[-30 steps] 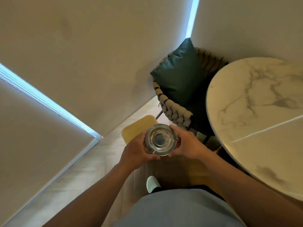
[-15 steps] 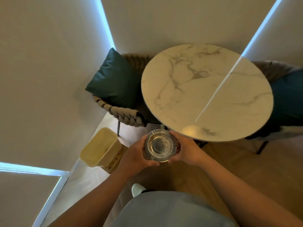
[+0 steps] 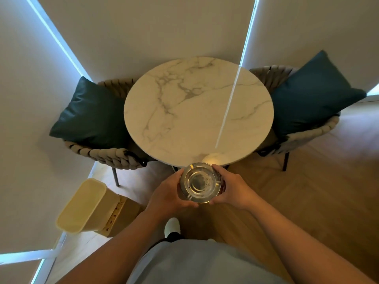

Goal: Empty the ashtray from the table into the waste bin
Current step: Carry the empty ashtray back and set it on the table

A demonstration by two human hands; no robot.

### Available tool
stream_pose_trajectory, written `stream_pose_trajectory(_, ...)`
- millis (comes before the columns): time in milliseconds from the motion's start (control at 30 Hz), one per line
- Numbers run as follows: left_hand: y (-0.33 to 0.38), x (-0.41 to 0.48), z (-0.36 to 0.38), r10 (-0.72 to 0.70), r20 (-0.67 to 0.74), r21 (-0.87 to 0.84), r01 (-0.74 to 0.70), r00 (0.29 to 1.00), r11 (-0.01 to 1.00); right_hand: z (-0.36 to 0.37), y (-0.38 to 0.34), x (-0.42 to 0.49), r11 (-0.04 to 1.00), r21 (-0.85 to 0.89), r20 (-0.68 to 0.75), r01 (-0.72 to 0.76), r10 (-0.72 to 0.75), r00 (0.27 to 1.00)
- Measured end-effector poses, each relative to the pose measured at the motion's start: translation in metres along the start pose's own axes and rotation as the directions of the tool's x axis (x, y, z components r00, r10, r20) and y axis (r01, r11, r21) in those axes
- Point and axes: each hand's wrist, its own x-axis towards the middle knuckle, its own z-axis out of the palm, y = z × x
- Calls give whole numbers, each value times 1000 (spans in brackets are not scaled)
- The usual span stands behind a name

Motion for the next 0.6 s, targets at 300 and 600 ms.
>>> stream_pose_trajectory(300, 4, 46, 1, 29, 16, 88, -30, 999, 996, -31, 7, 14, 1000, 22, -35, -12, 12, 999)
stream_pose_trajectory(600, -16, 108, -20, 52, -22, 82, -50, 998, 995, -50, 6, 81, 999, -16, -32, -48, 47, 998)
